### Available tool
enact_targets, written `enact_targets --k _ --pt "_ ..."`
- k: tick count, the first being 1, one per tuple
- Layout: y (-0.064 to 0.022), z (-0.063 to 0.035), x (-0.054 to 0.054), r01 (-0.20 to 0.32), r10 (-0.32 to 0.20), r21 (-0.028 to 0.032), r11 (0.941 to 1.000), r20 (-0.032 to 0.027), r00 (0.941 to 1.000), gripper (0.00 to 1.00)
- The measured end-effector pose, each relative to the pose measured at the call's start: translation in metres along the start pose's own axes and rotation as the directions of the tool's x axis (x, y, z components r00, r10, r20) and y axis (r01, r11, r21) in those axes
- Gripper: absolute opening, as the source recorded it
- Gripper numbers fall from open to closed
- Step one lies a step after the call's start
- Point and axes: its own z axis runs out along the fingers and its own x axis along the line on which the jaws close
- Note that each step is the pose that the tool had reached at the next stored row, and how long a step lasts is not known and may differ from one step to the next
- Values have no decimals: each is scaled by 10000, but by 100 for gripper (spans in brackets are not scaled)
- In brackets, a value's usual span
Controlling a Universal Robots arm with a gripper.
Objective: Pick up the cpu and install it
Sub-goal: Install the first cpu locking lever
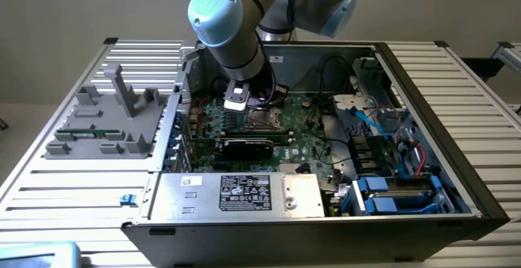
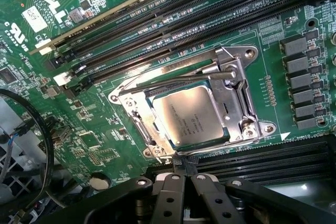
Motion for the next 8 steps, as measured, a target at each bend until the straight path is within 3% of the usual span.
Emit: enact_targets --k 8 --pt "0 0 0 -3 3 33 10000 15 10000 11"
